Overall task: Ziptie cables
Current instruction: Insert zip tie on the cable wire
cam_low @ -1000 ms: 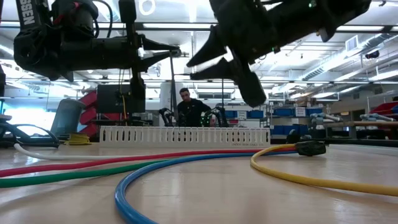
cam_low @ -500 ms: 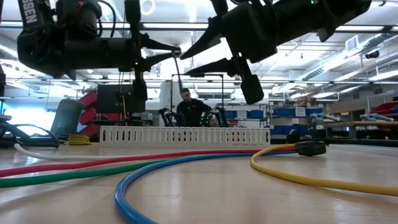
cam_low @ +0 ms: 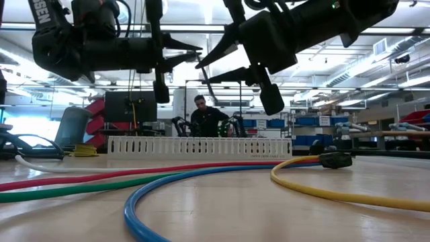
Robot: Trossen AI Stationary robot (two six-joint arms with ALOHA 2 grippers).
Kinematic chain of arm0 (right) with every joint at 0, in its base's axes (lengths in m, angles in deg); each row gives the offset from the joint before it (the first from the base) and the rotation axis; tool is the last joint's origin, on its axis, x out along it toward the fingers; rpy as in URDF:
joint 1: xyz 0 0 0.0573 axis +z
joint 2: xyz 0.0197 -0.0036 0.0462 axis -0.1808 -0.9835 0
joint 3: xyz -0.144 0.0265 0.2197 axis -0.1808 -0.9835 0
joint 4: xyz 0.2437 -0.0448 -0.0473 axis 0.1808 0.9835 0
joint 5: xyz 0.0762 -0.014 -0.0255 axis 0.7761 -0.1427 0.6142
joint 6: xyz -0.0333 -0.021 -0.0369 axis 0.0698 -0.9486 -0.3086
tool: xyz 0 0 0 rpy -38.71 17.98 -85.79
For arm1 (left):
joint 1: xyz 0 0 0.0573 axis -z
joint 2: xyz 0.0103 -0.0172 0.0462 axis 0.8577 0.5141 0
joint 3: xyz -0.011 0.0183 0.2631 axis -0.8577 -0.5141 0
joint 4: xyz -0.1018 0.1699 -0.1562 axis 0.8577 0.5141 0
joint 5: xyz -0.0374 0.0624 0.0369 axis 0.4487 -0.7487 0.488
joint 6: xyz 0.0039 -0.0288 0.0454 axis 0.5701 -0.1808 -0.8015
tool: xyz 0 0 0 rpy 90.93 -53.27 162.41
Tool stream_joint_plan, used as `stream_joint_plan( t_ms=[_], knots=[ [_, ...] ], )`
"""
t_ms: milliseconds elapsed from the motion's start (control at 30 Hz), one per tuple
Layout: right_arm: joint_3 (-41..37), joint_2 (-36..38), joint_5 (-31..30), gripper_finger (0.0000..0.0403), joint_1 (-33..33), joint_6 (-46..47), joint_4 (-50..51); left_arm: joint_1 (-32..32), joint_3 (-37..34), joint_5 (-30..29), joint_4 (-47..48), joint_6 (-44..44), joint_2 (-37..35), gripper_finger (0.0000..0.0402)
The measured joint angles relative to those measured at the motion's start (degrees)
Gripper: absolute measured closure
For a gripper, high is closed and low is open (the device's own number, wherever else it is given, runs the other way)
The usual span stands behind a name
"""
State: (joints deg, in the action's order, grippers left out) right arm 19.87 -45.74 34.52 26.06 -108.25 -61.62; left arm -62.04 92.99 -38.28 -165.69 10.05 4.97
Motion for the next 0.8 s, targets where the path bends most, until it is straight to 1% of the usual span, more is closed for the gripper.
stream_joint_plan(
  t_ms=[67,200,367,467,600,733,800],
  knots=[
    [0.00,0.01,-1.04,0.0318,0.04,1.71,0.06,-0.25,0.00,0.08,0.02,-0.09,0.00,0.0401],
    [0.00,-0.01,-2.70,0.0353,0.12,7.08,1.23,-0.59,0.00,0.10,0.46,-0.13,0.00,0.0401],
    [0.00,-0.01,-0.07,0.0396,0.51,10.30,1.66,-0.81,0.00,0.19,2.39,-0.12,0.00,0.0401],
    [0.00,-0.01,0.62,0.0400,0.87,12.86,1.66,-0.79,0.00,0.19,2.99,-0.49,0.00,0.0401],
    [0.00,-0.01,1.48,0.0402,1.09,24.55,1.62,-0.79,0.00,0.08,2.95,-5.15,0.00,0.0401],
    [0.00,-0.01,2.89,0.0402,1.09,39.36,-1.07,-0.42,0.00,0.55,2.91,-13.64,0.00,0.0402],
    [0.00,-0.01,5.36,0.0403,0.78,47.57,-2.11,0.07,0.00,1.66,2.95,-18.56,0.00,0.0402]
  ],
)
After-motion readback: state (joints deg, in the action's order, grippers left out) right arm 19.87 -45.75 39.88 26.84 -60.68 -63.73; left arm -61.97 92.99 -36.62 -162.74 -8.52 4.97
